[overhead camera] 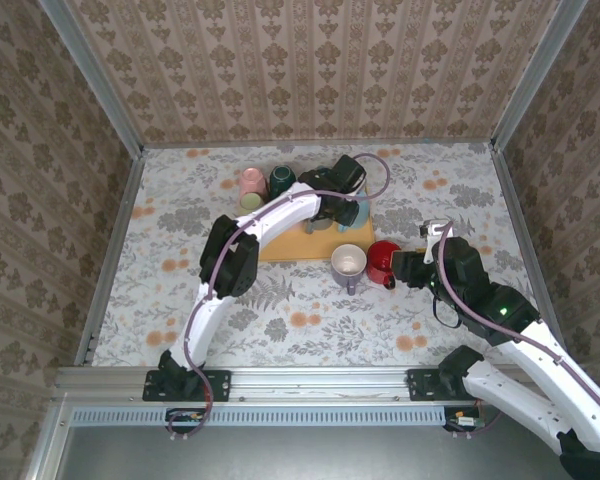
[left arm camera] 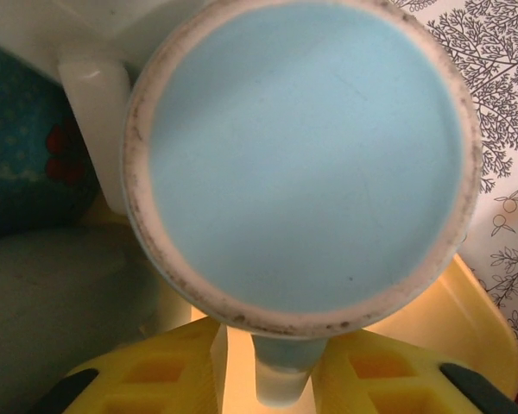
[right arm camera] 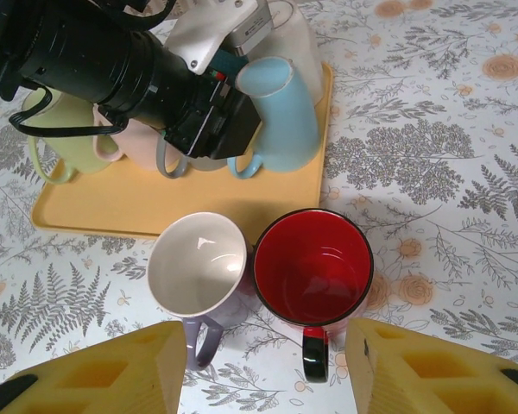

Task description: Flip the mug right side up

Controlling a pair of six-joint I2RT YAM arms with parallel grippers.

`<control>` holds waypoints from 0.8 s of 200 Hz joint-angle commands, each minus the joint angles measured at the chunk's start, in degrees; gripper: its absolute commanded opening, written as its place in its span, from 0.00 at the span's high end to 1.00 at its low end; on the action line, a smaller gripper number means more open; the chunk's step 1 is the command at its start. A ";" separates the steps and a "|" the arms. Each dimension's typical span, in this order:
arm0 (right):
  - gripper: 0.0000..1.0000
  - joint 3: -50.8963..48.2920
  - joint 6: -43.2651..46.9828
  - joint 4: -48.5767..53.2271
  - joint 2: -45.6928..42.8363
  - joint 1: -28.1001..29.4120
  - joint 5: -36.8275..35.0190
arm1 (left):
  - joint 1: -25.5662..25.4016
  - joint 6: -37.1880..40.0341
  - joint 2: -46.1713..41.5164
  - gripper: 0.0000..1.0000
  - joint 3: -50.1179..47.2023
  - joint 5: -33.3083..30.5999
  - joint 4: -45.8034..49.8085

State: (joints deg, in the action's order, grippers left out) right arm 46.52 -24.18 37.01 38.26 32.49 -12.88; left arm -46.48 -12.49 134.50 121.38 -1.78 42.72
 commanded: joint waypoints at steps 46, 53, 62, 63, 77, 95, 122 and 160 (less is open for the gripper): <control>0.47 -0.07 0.61 -0.45 -0.05 -0.32 -0.21 | 1.16 -1.30 4.24 0.93 3.86 -0.80 0.28; 0.47 -0.03 0.68 -0.33 -0.03 -0.32 -0.34 | 1.19 -1.31 3.88 0.96 3.65 -0.72 0.30; 0.48 -0.03 0.75 -0.30 -0.12 -0.30 -0.46 | 1.17 -1.24 3.22 1.00 2.99 -0.53 0.02; 0.48 -0.03 0.78 -0.29 -0.16 -0.31 -0.47 | 1.19 -1.23 3.05 1.00 2.94 -0.56 -0.03; 0.47 -0.02 0.76 -0.35 -0.28 -0.32 -0.56 | 1.19 -1.22 1.41 1.00 1.24 -0.50 -0.84; 0.48 0.06 0.78 -0.36 -0.41 -0.32 -0.65 | 1.16 -1.37 -1.73 1.00 -1.43 -0.41 -2.28; 0.48 0.54 0.46 -0.21 -0.71 -0.32 -0.25 | 1.08 -1.88 -6.93 1.00 -5.54 0.55 -4.74; 0.48 1.65 1.31 0.20 -0.78 -0.34 -0.02 | 1.07 -3.58 -16.02 1.00 -13.18 3.89 -10.80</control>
State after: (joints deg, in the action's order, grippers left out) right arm 46.52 -23.97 36.95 38.22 32.49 -12.88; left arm -45.91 -13.98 127.33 110.63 0.10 38.28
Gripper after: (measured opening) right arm 0.524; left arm 0.131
